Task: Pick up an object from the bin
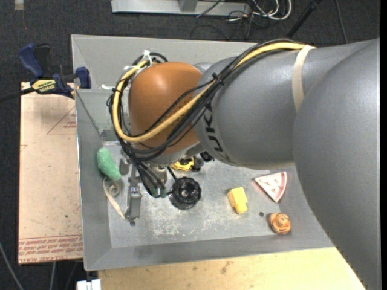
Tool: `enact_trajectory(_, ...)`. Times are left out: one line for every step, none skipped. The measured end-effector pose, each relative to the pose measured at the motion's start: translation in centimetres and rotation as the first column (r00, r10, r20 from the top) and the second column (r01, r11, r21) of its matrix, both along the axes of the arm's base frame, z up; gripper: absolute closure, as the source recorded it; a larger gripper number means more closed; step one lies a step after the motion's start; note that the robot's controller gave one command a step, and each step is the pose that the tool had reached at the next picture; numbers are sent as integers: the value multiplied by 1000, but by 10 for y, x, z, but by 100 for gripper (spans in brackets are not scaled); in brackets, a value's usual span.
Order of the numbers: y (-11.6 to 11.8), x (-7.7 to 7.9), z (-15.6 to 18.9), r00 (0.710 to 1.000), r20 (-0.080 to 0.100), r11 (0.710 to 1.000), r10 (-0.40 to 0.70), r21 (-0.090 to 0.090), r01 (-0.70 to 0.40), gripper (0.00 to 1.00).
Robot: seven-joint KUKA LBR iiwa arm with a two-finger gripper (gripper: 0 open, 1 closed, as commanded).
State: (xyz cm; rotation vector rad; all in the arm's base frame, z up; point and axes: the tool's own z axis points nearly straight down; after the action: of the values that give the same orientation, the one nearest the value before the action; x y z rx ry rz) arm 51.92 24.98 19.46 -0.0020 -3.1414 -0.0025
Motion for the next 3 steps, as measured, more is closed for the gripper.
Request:
enact_trajectory(0, 0, 0, 1000, 0, 1000, 0, 0, 0, 0)
enact_trajectory(-36, 27, -46, 999, 6, 999, 45, 2, -45, 0)
enact_trajectory(-44, 67, -71, 999, 0, 999, 35, -2, -35, 0)
